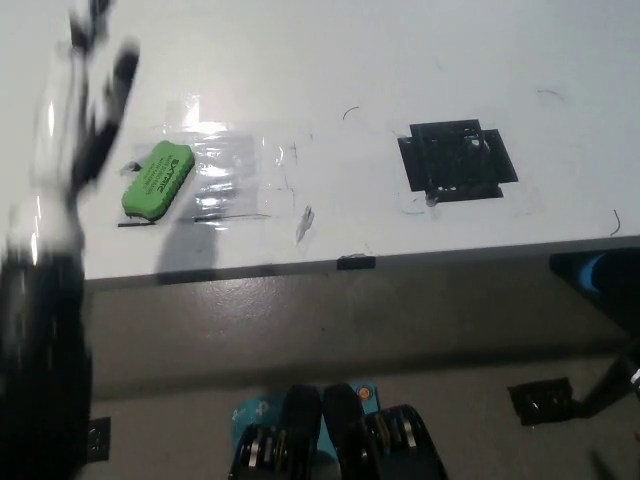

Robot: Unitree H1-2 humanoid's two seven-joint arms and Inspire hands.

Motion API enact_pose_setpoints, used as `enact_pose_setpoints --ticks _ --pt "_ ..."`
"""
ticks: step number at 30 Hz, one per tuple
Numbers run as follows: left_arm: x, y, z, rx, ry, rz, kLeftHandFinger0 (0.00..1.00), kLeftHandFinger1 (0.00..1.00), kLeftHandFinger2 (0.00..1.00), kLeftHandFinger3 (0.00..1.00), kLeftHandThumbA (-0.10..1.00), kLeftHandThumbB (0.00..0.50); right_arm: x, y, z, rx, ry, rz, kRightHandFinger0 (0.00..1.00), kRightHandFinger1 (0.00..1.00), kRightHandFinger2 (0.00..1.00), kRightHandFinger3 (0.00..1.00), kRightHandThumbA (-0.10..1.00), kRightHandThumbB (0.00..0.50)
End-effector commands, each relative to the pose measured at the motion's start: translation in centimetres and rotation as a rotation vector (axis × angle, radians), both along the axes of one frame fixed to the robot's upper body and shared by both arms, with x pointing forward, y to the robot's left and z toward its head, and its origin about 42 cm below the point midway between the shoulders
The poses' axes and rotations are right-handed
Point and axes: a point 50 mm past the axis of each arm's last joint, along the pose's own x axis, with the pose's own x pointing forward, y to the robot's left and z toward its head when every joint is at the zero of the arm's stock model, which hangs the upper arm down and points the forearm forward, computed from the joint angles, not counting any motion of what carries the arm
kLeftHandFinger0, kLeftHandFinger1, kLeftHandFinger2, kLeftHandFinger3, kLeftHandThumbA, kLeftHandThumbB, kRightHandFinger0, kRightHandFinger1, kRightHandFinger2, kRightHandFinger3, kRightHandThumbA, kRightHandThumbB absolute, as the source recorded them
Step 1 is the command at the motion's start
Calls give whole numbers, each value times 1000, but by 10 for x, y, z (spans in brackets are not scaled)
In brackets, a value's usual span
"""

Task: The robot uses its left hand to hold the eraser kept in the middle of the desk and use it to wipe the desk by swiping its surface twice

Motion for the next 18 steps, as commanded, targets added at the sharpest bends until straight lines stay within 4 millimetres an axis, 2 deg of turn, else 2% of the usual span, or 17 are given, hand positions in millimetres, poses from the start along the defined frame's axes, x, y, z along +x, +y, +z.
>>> enact_pose_setpoints --ticks 1,2,3,4,5,6,7,8,9,11,12,14,15,16,18 --pt "-56 -5 -44 -113 99 -111 1000 1000 1000 1000 1000 265 6 -5 15 -27 -55 16 1000 1000 1000 1000 1000 65" --pt "-63 -6 -57 -129 136 -107 1000 1000 1000 1000 1000 307 7 -5 15 -29 -55 12 1000 1000 1000 1000 1000 47" --pt "-72 -9 -75 -155 186 -98 1000 1000 1000 1000 1000 320 8 -5 15 -34 -55 7 1000 1000 1000 1000 1000 48" --pt "-76 -11 -82 -137 195 -102 1000 1000 1000 1000 1000 295 8 -5 16 -21 -53 1 1000 1000 1000 1000 1000 49" --pt "-82 -12 -96 -125 221 -109 1000 1000 1000 1000 1000 292 9 -5 16 -23 -54 4 1000 1000 1000 1000 1000 47" --pt "-87 -14 -107 -156 289 -97 1000 1000 1000 1000 1000 352 10 -6 16 -26 -61 6 1000 1000 1000 1000 1000 37" --pt "-91 -15 -116 -166 325 -105 1000 1000 1000 1000 1000 360 9 -6 16 -25 -61 9 1000 1000 1000 1000 1000 28" --pt "-99 -17 -133 -194 371 -128 1000 1000 1000 1000 1000 340 9 -6 17 -21 -65 12 1000 1000 1000 1000 1000 22" --pt "-102 -19 -139 -214 379 -133 1000 1000 1000 1000 1000 311 9 -6 17 -19 -66 11 1000 1000 1000 1000 1000 52" --pt "-109 -21 -150 -230 399 -136 1000 1000 1000 1000 1000 286 10 -7 17 -23 -58 16 1000 1000 1000 1000 1000 77" --pt "-112 -23 -160 -233 398 -131 1000 1000 1000 1000 1000 255 10 -7 18 -28 -54 15 1000 1000 1000 1000 1000 93" --pt "-114 -26 -174 -259 408 -97 1000 1000 1000 1000 1000 222 11 -6 19 -32 -54 16 1000 1000 1000 1000 1000 86" --pt "-114 -27 -177 -262 409 -97 1000 1000 1000 1000 1000 216 11 -6 19 -36 -55 16 1000 1000 1000 1000 1000 86" --pt "-112 -29 -194 -284 430 -84 1000 1000 1000 1000 1000 238 10 -6 19 -37 -57 22 1000 1000 1000 1000 1000 82" --pt "-109 -30 -215 -313 470 -71 1000 1000 1000 1000 1000 244 9 -7 19 -37 -54 21 1000 1000 1000 1000 1000 84"
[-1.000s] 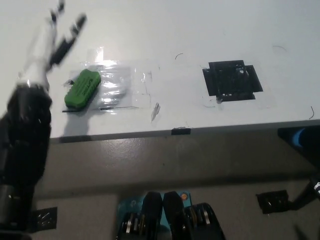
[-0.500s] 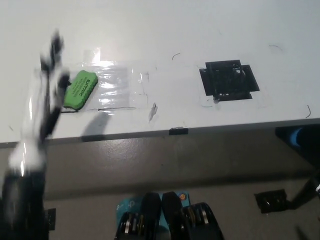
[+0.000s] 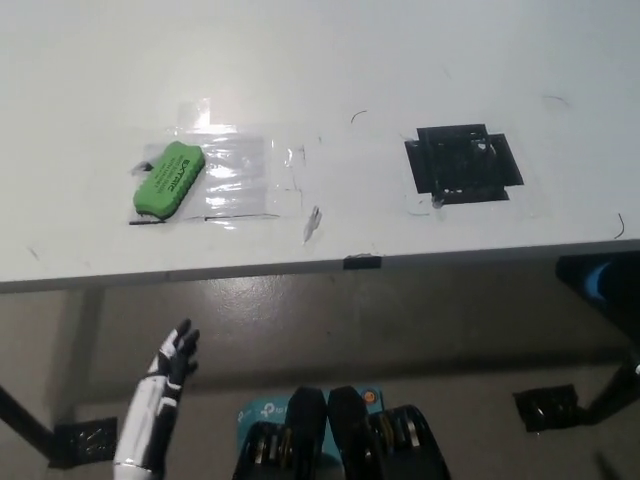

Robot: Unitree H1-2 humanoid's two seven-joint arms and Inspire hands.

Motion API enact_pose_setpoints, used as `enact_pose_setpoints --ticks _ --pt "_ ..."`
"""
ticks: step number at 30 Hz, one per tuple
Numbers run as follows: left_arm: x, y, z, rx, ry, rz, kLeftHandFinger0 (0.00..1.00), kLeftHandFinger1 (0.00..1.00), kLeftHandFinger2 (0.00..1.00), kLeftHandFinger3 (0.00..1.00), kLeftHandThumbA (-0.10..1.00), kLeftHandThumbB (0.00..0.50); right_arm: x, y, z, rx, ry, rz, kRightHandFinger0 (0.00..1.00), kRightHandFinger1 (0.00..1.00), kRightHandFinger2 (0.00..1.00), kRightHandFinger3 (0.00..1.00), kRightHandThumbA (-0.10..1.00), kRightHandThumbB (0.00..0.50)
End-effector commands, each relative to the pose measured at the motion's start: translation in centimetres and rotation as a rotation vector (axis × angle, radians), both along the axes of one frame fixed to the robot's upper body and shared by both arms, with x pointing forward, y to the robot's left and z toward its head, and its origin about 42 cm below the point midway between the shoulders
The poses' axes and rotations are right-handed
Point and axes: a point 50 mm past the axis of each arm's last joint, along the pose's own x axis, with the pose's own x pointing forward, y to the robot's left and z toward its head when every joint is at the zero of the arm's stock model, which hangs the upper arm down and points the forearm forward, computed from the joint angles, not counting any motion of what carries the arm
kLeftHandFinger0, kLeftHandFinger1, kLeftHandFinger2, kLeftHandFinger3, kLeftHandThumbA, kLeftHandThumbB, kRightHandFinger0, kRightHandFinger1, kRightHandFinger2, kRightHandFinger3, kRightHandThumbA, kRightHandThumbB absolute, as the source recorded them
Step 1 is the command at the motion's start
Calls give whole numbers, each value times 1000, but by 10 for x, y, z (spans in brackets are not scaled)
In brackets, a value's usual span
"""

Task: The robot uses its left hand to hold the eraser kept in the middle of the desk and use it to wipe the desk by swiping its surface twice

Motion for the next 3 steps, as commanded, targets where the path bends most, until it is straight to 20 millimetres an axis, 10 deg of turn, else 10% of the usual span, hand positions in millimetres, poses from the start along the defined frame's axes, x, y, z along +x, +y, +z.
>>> enact_pose_setpoints --ticks 1,3 --pt "8 -5 -26 -69 -50 28 1000 1000 1000 1000 1000 261 5 -3 15 -21 -49 14 1000 1000 1000 1000 1000 46" --pt "15 0 -34 -48 -9 32 1000 1000 1000 1000 1000 226 8 -4 16 -26 -59 15 1000 1000 1000 1000 1000 29"
